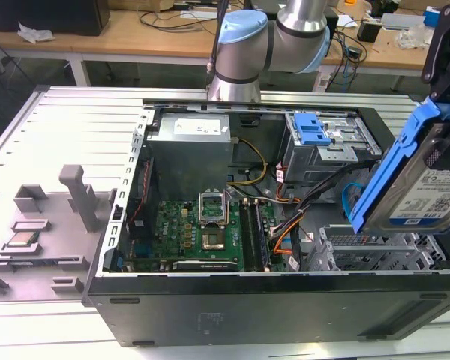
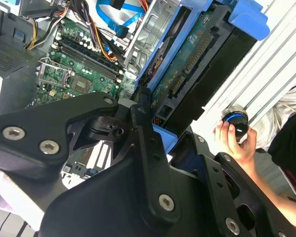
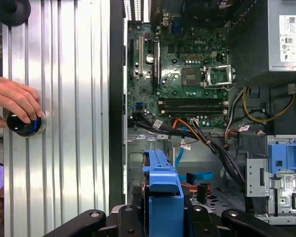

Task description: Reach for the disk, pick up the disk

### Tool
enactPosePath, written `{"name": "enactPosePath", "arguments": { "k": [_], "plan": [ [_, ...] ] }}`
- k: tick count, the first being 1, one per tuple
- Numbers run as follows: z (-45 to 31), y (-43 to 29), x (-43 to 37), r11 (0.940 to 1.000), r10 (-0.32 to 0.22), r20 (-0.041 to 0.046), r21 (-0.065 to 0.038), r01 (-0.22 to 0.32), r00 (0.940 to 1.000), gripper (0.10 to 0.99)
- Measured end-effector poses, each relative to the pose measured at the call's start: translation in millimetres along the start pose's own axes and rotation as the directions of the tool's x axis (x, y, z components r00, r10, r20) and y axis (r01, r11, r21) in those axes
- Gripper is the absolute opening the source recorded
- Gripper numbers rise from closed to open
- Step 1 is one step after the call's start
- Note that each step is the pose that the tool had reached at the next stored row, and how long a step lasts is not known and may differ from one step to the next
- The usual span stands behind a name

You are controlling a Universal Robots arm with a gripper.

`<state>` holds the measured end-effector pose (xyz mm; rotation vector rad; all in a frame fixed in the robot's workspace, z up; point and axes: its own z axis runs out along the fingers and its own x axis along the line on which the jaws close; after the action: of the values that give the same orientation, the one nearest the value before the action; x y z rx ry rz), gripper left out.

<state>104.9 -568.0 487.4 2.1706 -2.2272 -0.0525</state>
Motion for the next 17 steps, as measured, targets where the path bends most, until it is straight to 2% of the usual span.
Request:
{"name": "enactPosePath", "arguments": {
  "k": [8,13,14,17],
  "plan": [
    [9.0,-0.1,3.1,1.0000,0.000,0.0001,0.000,0.000,1.0000,0.369],
    [20.0,2.1,3.0,1.0000,0.000,0.0001,0.000,0.000,1.0000,0.369],
    [24.8,4.7,0.5,1.0000,0.000,-0.0003,0.000,0.000,1.0000,0.369],
    [30.6,7.0,-5.6,1.0000,0.000,0.0000,0.000,0.000,1.0000,0.369]
  ]
}}
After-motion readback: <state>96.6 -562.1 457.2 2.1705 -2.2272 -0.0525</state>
